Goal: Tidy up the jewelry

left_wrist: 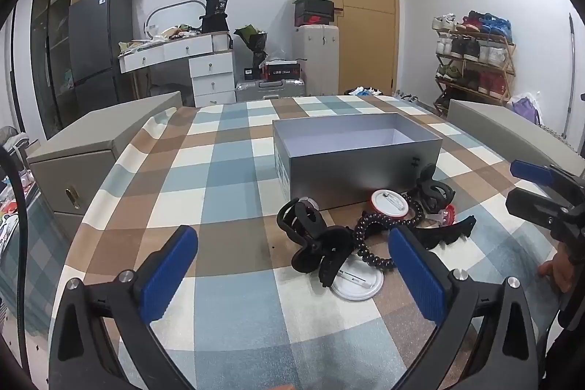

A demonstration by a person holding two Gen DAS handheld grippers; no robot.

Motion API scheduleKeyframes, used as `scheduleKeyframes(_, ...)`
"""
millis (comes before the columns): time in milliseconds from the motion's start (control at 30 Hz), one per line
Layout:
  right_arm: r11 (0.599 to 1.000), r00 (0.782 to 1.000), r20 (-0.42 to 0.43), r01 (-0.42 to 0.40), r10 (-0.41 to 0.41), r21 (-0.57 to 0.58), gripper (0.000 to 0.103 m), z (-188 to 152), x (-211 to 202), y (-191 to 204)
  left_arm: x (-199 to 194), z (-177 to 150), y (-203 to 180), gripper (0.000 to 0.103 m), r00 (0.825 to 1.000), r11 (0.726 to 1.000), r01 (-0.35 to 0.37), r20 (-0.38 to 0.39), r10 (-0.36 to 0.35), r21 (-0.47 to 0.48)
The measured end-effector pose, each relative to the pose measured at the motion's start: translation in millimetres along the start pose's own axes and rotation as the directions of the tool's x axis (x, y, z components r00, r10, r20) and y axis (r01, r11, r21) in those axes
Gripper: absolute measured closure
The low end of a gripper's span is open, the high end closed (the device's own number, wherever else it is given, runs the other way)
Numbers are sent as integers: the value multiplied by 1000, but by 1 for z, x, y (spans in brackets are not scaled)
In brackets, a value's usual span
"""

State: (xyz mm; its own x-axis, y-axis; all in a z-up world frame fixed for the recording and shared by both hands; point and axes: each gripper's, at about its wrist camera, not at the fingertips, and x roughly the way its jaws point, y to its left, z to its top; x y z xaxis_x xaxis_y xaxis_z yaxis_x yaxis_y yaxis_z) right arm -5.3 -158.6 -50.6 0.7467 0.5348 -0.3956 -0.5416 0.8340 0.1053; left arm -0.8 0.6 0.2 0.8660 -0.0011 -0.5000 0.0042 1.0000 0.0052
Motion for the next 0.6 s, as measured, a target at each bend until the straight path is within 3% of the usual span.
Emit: scheduleKeyframes(600, 1000, 1000, -28, -8, 8, 2, 0, -2, 9, 4, 2, 2, 5, 1, 1000, 1000, 3, -14, -3, 1)
